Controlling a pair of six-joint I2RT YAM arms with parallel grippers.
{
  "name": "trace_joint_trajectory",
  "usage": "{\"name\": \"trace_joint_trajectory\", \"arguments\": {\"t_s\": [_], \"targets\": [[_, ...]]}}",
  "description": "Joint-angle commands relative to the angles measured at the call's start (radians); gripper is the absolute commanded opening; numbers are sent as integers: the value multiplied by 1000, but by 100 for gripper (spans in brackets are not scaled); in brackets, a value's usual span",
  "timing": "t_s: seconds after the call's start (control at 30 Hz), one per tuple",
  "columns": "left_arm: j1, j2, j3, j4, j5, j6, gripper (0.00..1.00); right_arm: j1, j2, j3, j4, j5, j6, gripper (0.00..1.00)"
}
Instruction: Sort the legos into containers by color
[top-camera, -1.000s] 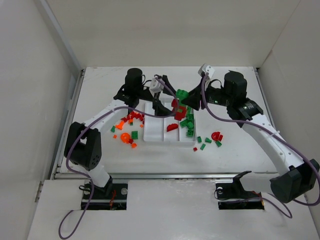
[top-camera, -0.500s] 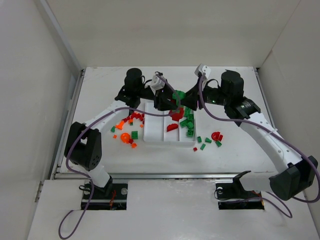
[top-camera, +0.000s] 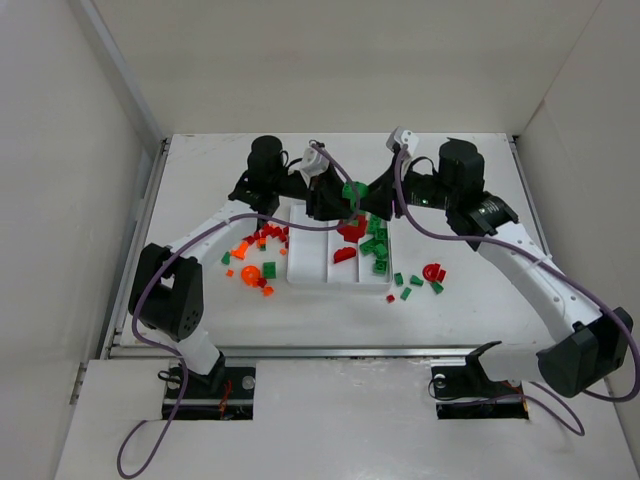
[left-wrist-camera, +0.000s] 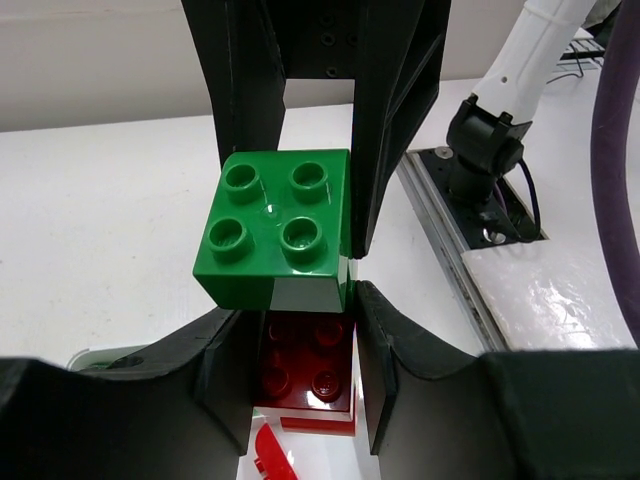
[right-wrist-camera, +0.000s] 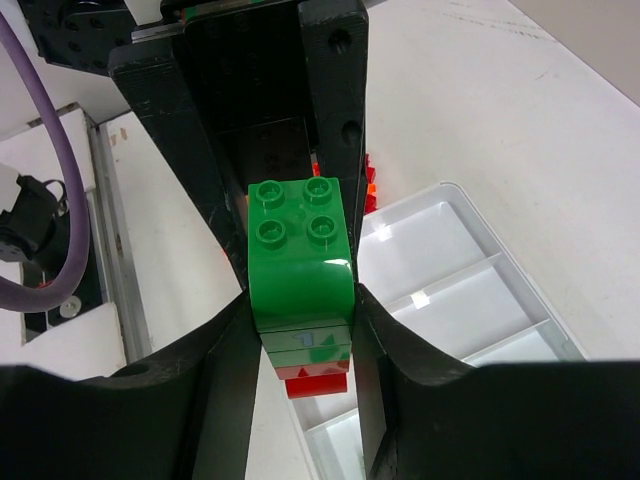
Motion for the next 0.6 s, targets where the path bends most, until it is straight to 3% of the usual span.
{"name": "trace_joint_trajectory", "arguments": {"t_s": [0.0,0.13,0.2,0.33,0.57], "targets": [[-16,-29,8,65,15,-26,0,24,16,41,59,-17,8,11],[-16,-29,-2,65,-14,-26,0,24,-11,41,59,71,8,4],[-16,-29,-12,65,-43,-26,0,15,-30,41,59,207,35,0],[-16,-29,-49,65,-117,-36,0,-16,-54,41,59,376,95,0],[-16,-29,-58,65,-227,-45,0,-48,-54,31,86,498,167,0]]}}
